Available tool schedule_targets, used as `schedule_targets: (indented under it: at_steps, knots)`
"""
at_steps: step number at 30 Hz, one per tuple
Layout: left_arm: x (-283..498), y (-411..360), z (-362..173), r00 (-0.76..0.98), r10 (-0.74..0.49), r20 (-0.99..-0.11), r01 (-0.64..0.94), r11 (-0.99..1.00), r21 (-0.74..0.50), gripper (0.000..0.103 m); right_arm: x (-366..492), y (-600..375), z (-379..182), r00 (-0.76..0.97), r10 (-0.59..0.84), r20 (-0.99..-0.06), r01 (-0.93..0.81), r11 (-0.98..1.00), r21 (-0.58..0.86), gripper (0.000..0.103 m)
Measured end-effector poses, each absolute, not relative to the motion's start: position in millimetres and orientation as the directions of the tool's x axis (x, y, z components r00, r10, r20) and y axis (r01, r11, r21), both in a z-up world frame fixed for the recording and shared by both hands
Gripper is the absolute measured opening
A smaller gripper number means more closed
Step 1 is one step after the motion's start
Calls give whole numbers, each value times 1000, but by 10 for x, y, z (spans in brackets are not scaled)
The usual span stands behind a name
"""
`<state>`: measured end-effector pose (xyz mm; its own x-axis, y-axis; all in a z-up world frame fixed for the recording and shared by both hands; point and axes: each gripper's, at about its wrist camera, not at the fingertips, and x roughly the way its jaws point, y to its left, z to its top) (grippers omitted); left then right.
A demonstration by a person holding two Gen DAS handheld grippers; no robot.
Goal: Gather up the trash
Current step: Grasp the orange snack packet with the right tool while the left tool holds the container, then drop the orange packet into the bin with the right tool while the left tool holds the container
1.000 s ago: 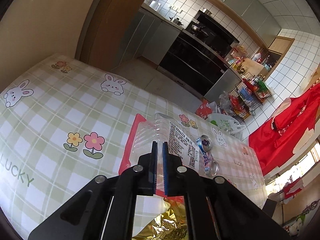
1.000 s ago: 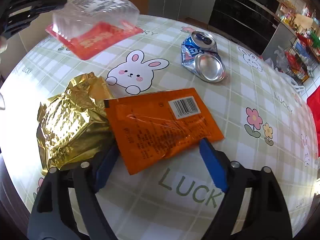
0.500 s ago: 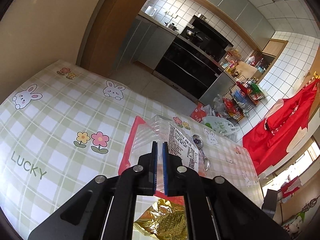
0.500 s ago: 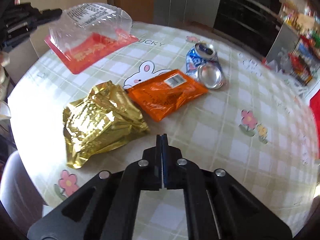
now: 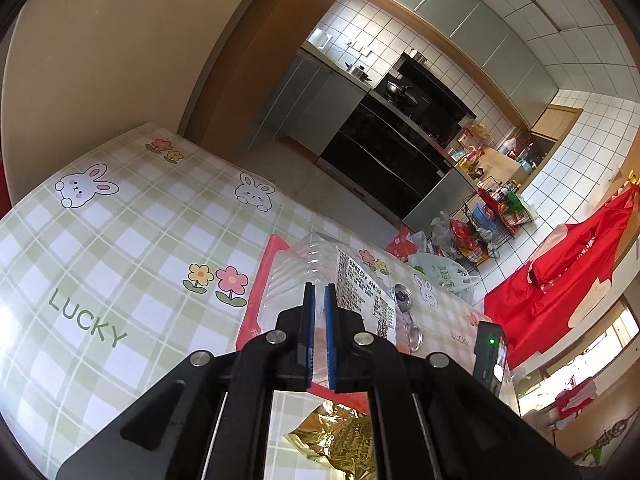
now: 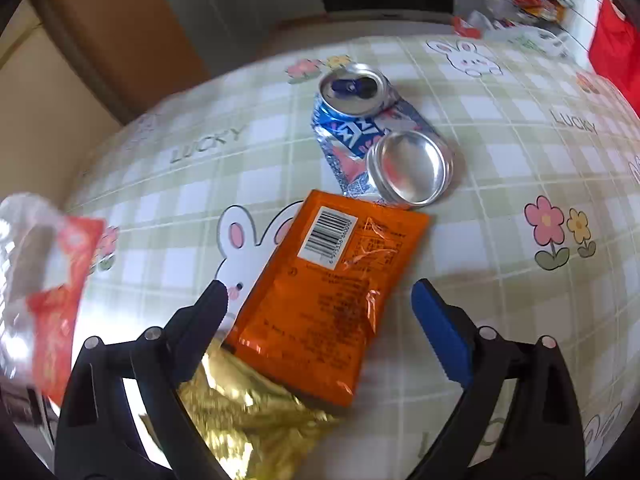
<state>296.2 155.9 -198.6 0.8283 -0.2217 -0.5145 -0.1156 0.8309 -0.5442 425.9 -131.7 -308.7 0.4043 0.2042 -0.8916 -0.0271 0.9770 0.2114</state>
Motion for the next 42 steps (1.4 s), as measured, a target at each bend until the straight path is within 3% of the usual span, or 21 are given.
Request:
schedule_targets:
  at_steps: [8, 12, 17, 25, 42]
  knots:
    - [2899, 1739, -2064, 830, -216, -514, -141, 811, -568, 5, 4392, -1071, -3217, 389, 34, -920, 17, 999, 44, 93]
    - [2861, 1774, -2069, 832, -216, -510, -148, 800, -581, 5, 4297, -1046, -3183, 411, 80, -908, -74, 996, 54, 66]
    - [2810, 1779, -2050, 838, -214, -502, -146, 798, -584, 5, 4132, -1164, -3108, 433, 156, -888, -127, 986, 111, 50]
    - [2683, 1730, -1931, 846, -216, -488, -128, 805, -579, 5, 3791, -1409, -2709, 518, 253, -817, -142, 967, 210, 49]
    - [1972, 1171, -1414, 849, -290, -441, 19, 851, -525, 5, 2011, -1852, -1579, 665, 383, -641, -399, 908, 129, 49]
